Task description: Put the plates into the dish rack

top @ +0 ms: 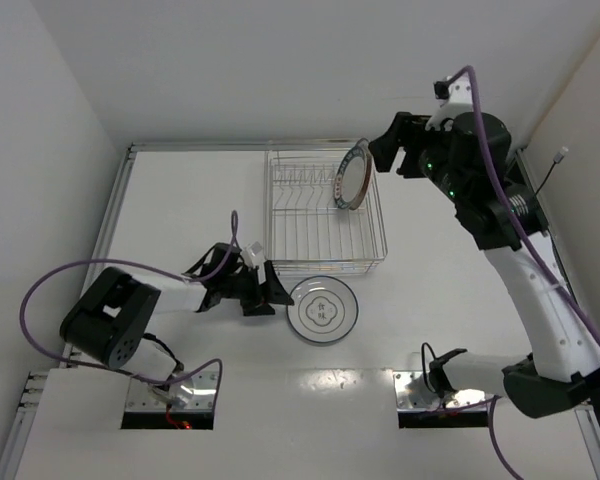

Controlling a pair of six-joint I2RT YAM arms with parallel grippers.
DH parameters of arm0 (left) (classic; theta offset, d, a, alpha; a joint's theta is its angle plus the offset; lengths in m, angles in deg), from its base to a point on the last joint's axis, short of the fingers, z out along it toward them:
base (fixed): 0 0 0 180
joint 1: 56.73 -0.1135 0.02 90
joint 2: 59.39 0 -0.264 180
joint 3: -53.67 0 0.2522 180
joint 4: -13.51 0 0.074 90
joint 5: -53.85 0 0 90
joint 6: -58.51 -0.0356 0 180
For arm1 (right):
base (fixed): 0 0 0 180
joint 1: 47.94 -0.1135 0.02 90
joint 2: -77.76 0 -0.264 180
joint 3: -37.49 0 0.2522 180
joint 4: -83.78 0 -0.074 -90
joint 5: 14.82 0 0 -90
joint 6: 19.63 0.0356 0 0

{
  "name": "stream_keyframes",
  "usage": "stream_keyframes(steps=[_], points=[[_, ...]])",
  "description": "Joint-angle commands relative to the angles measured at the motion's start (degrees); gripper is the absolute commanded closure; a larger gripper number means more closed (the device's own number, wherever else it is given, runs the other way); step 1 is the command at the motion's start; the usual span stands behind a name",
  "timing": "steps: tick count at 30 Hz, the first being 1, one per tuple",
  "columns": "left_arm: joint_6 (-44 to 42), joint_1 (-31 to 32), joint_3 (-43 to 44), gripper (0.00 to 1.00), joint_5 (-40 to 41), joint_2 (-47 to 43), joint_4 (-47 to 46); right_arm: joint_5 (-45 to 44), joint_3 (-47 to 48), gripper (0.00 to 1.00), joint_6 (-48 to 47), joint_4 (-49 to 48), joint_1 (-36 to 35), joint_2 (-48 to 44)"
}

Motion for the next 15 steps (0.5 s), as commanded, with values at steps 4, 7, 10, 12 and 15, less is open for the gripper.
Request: stream_keyframes(steps=[4,7,10,12,15], points=[[-0.1,5.5,9.1,0.22,3.9,8.6,-0.7,3.8,-2.1,0.27,-2.1,2.6,1.0,-2.7],[0.4,7.9,10.7,0.27,3.3,11.4,-0.7,2.2,-0.2,0.26,-3.5,4.8,1.0,-3.8],[0.4,8.7,12.1,0.37,2.8,12.9,-0.7,0.8,2.0,0.24,-5.3,7.1,1.6,-3.8],[0.4,9.3,12.7,0.46,2.8,12.9,-0.7,-1.0,3.2,0.23,-6.1,7.9,1.6,-3.8],[0.4,9.3,12.7,0.67,2.2,12.9,-0.2,-2.4,3.2,0.23,-6.8,8.5,1.6,-3.8]])
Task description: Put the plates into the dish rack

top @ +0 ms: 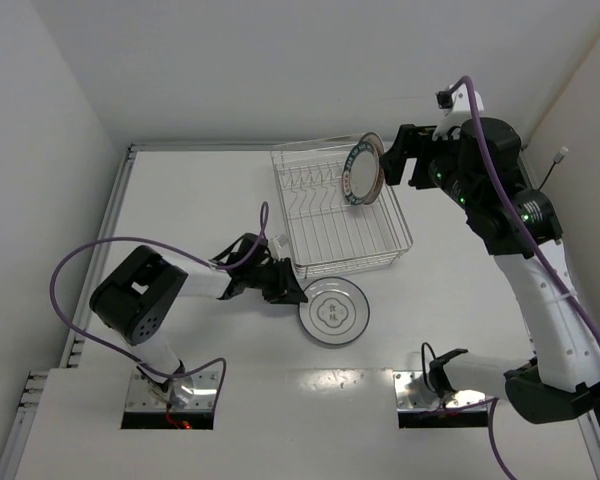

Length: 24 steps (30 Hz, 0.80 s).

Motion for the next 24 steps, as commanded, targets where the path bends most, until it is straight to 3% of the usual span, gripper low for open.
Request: stream_keyframes(steps=[1,4,9,16,24], points=[[0.1,1.2,0.7,0.74,-1.4,1.0,1.5,-2.6,2.3,0.22,-2.2,0.7,0.3,-0.7],[0.1,1.7,0.7,1.00,-2.0,0.5,2.2,-2.6,2.3,0.22,-2.2,0.7,0.3,-0.7],[-0.6,1.7,-0.3,1.00,-0.2,-4.2,5.9,-1.6,0.5,0.22,-1.1,0.7,0.3,-0.7],[-1.2,1.7,-2.0,1.00,1.5,-9.3,9.4,2.4,-10.5,0.22,3.3,-0.5,0.3,-5.5],[-1.9,1.7,1.0,1.00,5.1,-29.0,18.9,13.3,-23.5,0.22,4.0,-2.7,0.3,-13.0]])
